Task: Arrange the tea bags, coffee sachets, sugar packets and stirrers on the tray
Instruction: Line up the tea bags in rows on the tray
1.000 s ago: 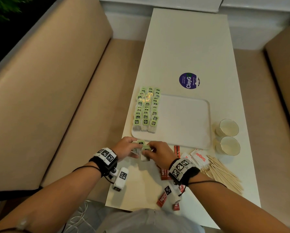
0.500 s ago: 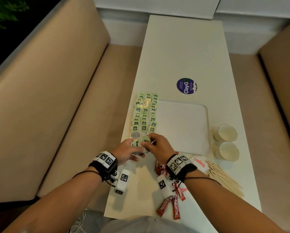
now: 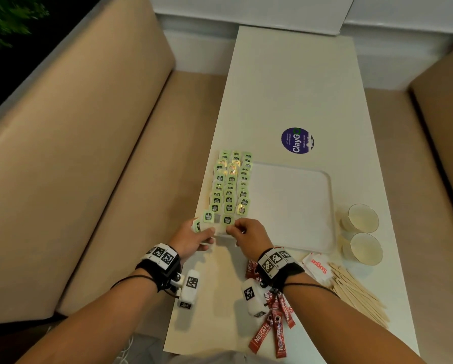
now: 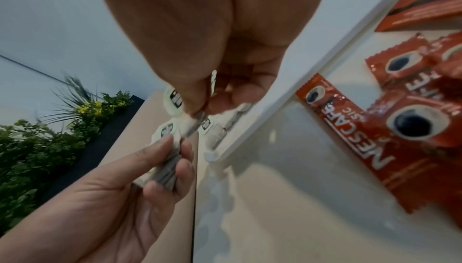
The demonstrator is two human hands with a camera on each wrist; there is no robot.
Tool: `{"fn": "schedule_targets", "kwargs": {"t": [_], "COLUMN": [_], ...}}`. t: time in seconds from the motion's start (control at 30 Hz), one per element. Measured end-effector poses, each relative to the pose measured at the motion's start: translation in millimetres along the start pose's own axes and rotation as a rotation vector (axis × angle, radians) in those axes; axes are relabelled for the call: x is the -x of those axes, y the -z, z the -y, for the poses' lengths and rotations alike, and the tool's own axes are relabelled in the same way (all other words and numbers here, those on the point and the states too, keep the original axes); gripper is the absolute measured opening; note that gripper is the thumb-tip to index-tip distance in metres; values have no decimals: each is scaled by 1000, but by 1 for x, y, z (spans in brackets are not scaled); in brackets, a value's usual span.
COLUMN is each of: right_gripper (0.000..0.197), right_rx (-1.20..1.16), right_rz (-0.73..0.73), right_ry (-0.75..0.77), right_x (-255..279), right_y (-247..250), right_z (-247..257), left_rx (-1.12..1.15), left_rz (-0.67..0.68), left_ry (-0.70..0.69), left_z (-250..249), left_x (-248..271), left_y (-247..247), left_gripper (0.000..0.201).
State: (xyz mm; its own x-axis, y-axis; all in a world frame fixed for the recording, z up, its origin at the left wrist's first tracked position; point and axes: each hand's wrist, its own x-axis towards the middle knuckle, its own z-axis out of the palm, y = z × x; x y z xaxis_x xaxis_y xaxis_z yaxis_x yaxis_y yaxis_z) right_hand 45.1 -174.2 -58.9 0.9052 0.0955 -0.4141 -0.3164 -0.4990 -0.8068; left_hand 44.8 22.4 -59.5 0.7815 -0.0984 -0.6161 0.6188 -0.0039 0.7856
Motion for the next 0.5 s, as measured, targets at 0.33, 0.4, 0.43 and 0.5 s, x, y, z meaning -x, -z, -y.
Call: {"fn": "schedule_targets", "kwargs": {"t": [0.33, 0.4, 0.43, 0.5], "right_gripper": [46, 48, 47, 39], "right_rx": [257, 265, 270, 269], "right_rz": [73, 59, 48, 29], "right_ry": [-75, -93, -103, -124], "right_x": [-34, -38, -39, -43], "right_y": [-22, -27, -28, -30], "right_z": [13, 15, 15, 17], "left_rx": [20, 2, -9, -26], "left_rz": [-117, -132, -134, -126], "left_ry": [53, 43, 34, 17], "left_z": [5, 6, 6, 6], "left_x": [-16, -17, -17, -16], "left_y": [25, 27, 28, 29], "left_gripper": [13, 13, 13, 10]}}
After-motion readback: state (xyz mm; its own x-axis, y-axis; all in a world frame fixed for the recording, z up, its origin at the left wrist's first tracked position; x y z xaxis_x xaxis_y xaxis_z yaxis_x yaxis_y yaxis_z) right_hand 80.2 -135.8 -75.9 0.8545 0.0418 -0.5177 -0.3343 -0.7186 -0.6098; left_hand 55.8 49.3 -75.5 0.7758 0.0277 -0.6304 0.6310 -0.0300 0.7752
